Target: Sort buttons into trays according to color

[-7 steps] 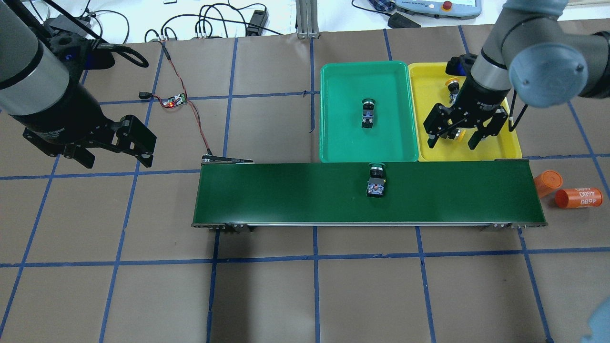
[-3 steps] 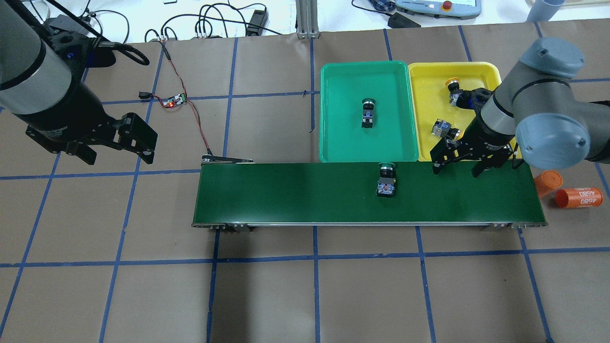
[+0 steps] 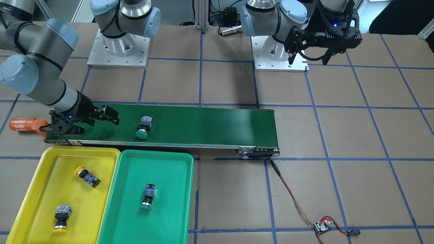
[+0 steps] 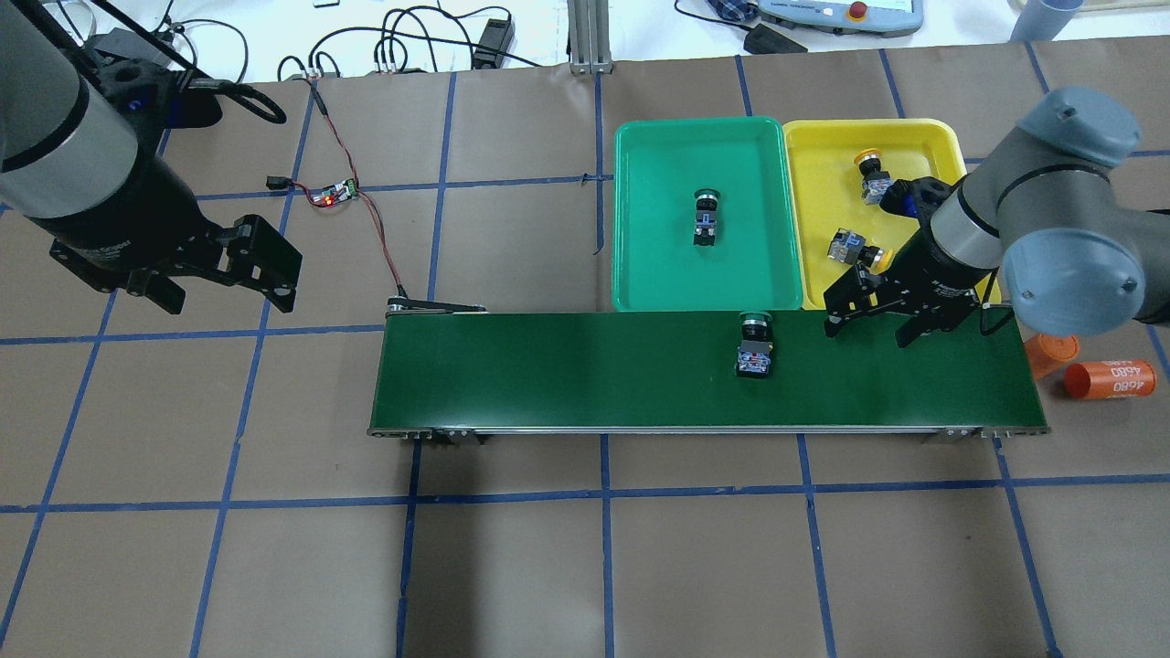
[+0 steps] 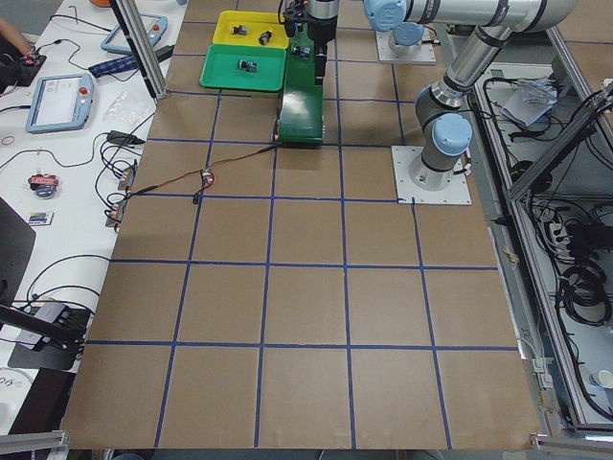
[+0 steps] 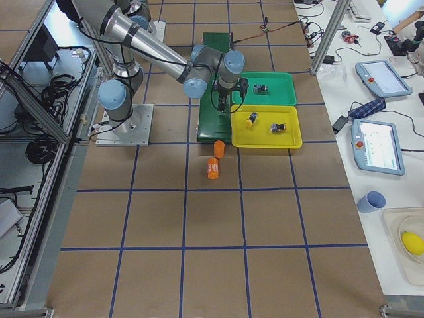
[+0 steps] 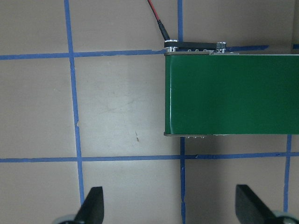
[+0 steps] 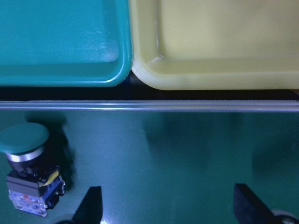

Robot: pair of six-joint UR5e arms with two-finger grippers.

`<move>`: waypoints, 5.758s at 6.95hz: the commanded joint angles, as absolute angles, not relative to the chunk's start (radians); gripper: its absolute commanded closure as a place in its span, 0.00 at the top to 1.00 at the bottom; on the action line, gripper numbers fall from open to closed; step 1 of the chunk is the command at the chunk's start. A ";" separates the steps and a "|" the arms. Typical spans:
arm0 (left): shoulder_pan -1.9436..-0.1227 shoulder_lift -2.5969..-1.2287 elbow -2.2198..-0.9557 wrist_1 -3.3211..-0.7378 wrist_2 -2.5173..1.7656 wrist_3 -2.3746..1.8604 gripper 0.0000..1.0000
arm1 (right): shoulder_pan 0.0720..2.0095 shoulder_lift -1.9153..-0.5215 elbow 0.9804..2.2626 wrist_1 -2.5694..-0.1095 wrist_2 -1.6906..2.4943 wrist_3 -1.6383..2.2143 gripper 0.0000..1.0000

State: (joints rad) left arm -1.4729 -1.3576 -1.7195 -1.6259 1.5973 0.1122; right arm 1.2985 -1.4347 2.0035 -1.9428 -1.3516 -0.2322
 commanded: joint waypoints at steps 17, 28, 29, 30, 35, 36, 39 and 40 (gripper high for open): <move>-1.471 -1.385 -1.720 -1.572 1.608 0.118 1.00 | 1.305 -1.410 2.019 -1.954 -1.296 -0.180 0.45; -1.471 -1.402 -1.721 -1.537 1.609 0.129 1.00 | 1.532 -1.036 1.457 -1.842 -1.347 0.147 0.99; -1.470 -1.405 -1.720 -1.536 1.609 0.129 1.00 | 1.520 -1.049 1.433 -1.853 -1.383 0.144 1.00; -1.470 -1.405 -1.720 -1.536 1.611 0.129 1.00 | 1.508 -1.105 1.402 -1.841 -1.458 0.140 1.00; -1.470 -1.411 -1.721 -1.534 1.609 0.130 1.00 | 1.700 -1.501 1.473 -1.514 -1.543 0.135 1.00; -1.470 -1.413 -1.723 -1.534 1.609 0.132 1.00 | 1.615 -1.511 1.464 -1.502 -1.596 -0.029 1.00; -1.470 -1.413 -1.721 -1.528 1.608 0.132 1.00 | 1.557 -1.526 1.511 -1.514 -1.536 0.030 1.00; -1.470 -1.413 -1.723 -1.529 1.608 0.132 1.00 | 1.559 -1.531 1.519 -1.516 -1.534 0.028 1.00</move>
State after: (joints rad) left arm -1.4689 -1.4130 -1.7215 -1.5287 1.6082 0.1319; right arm 1.5591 -1.5236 1.5024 -1.5138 -1.5393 0.0182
